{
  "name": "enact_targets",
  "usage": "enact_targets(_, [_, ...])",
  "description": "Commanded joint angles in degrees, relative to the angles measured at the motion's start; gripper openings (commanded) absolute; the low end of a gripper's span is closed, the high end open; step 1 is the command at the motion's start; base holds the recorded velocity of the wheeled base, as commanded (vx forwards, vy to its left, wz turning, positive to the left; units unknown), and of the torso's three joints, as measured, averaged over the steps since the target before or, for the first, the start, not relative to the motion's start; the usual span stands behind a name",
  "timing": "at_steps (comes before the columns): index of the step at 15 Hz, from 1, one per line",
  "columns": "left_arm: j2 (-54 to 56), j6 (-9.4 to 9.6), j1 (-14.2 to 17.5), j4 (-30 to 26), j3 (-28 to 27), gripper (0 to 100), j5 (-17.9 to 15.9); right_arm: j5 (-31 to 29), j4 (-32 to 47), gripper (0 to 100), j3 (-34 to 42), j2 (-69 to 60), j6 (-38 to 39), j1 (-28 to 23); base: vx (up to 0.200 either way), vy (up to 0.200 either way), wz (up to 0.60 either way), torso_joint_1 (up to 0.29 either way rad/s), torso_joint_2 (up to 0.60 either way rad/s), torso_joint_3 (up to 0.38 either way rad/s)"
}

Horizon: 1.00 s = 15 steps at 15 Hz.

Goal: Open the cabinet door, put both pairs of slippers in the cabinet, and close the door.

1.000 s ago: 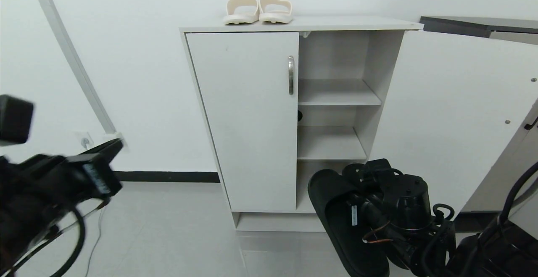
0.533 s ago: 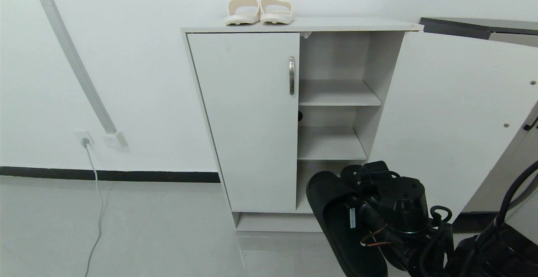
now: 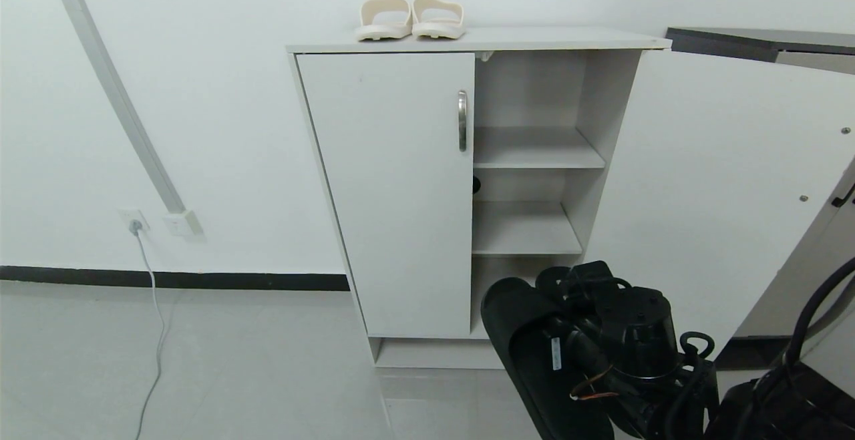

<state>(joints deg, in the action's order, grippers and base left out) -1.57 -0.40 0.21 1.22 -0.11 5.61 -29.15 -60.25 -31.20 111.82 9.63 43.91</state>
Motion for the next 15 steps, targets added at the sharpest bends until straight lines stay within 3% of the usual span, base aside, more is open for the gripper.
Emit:
enact_targets(1, [1.40,1.19,-0.38,-1.92,0.02,0,-6.14,-0.03,-0.05,0,-0.01,-0.12,0.04,0.12,0.000,0.000,0.00,0.000,0.00,0.000])
enact_targets(2, [1.40,1.63,-0.38,-1.39,0.11,0,-9.56,-0.03,-0.05,0,-0.01,-0.12,0.04,0.12,0.000,0.000,0.00,0.000,0.00,0.000])
enact_targets(3, [1.40,1.90,-0.38,-1.48,0.11,0,-10.09,-0.03,-0.05,0,-0.01,-0.12,0.04,0.12,0.000,0.000,0.00,0.000,0.00,0.000])
enact_targets(8, [1.40,1.63,-0.38,-1.48,0.11,0,-10.18,-4.95,0.57,0,-6.86,2.79,-0.23,0.21,0.000,0.000,0.00,0.000,0.00,0.000])
enact_targets(12, [1.40,1.28,-0.38,-1.48,0.11,0,-10.09,-19.02,5.75,0,-19.52,6.92,2.06,0.03,0.000,0.000,0.00,0.000,0.00,0.000])
enact_targets(15, [1.40,1.28,-0.38,-1.48,0.11,0,-10.09,-20.16,9.36,0,-21.71,7.27,3.82,0.03,0.000,0.000,0.00,0.000,0.00,0.000])
